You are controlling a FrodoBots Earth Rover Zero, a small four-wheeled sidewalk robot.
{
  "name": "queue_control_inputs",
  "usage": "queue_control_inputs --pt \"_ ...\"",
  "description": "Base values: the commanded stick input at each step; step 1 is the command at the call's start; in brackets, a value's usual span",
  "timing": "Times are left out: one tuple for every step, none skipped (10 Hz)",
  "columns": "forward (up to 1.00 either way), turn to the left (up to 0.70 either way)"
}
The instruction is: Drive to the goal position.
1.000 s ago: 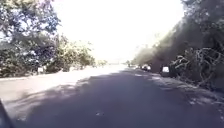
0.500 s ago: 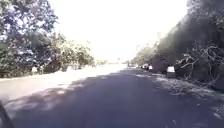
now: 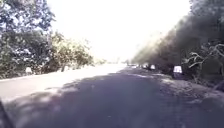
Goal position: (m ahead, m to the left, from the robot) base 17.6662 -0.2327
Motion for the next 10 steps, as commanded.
queue_control_inputs --pt "1.0 -0.27" --pt "1.0 -0.27" --pt "1.0 0.0" --pt "1.0 0.0" --pt "1.0 0.0" --pt "1.0 0.0" --pt "1.0 0.0" --pt "1.0 0.0" --pt "1.0 0.0" --pt "1.0 0.0"
